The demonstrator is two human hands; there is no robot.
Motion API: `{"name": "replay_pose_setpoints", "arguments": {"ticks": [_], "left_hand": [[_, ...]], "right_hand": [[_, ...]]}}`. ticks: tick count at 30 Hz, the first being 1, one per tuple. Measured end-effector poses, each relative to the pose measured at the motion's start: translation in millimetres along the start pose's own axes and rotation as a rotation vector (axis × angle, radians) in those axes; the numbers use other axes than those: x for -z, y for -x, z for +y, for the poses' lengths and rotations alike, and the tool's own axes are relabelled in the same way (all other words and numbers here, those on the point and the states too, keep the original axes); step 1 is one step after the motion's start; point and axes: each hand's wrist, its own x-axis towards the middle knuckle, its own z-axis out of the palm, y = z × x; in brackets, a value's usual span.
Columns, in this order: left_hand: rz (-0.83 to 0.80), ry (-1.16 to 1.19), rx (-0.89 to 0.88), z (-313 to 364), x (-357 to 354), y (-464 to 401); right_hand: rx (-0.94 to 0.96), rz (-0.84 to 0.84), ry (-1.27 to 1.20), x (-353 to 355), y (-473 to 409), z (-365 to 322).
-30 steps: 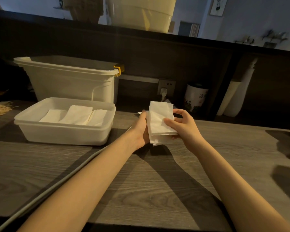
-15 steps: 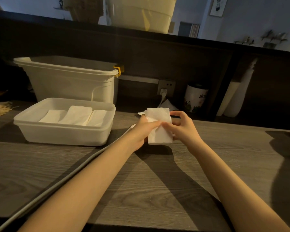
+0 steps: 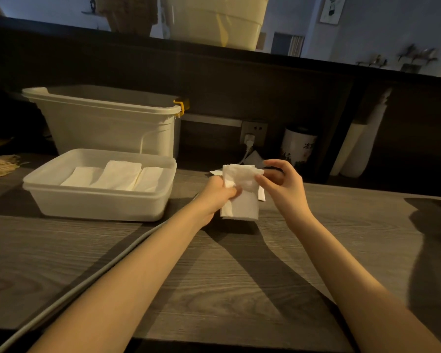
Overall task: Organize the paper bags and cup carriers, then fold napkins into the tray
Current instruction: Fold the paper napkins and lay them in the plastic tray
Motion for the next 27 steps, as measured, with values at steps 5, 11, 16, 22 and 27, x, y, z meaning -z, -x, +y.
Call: {"name": "replay_pose_setpoints", "arguments": {"ticks": [5,11,16,22,27], "left_hand": [[0.171,0.180,0.035,3,11,-2],[0.362,0.142,-0.009,-1,19,-10],[0.417,0.125,0.027,-7,24,-13],[0.429,0.121,0.065,-13,25,-19],[0.433,0.143,0.077,-13,28,-21]], "right_hand": [[-0.029,0.033,0.048,3,-5,9],[-0.086,-0.028,0.306,0,-22,28],[-0.123,-0.237,0.562,-15,-45,41],[-0.135,-0.533,0.794,-29,-60,50],[-0.139,-0.598,0.740,-29,-63,57]]}}
